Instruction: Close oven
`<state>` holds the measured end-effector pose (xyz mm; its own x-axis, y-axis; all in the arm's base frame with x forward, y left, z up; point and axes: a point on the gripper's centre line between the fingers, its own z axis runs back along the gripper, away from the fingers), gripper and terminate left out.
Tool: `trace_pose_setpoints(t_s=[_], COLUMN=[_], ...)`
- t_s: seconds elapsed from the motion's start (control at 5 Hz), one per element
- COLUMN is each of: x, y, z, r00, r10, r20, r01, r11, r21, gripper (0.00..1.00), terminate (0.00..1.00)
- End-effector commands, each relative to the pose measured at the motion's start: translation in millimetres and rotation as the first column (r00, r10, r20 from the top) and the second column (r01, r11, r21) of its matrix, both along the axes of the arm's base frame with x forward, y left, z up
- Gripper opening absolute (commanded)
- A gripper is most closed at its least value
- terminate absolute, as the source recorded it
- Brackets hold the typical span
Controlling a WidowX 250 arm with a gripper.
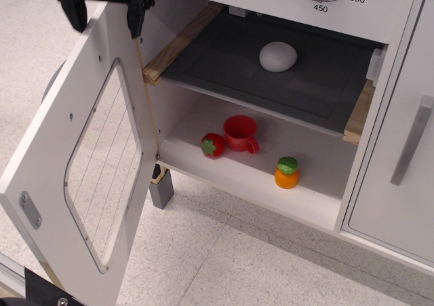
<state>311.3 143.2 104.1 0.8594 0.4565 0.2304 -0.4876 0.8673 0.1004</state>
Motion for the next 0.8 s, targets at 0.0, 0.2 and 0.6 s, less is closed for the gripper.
trace_pose_setpoints(t_s=[0.0,0.2,0.6], x=[1,6,25], y=[-27,-50,-88], z=[-1,-3,0], r00=[0.999,0.998,0.989], r10=[0.034,0.065,0.140], r20=[0.006,0.019,0.053], r01=[-0.034,-0.063,-0.130], r11=[0.999,0.995,0.978], r21=[-0.035,-0.082,-0.162], gripper=[1.00,1.00,1.00], terminate=[0.00,0.00,0.00])
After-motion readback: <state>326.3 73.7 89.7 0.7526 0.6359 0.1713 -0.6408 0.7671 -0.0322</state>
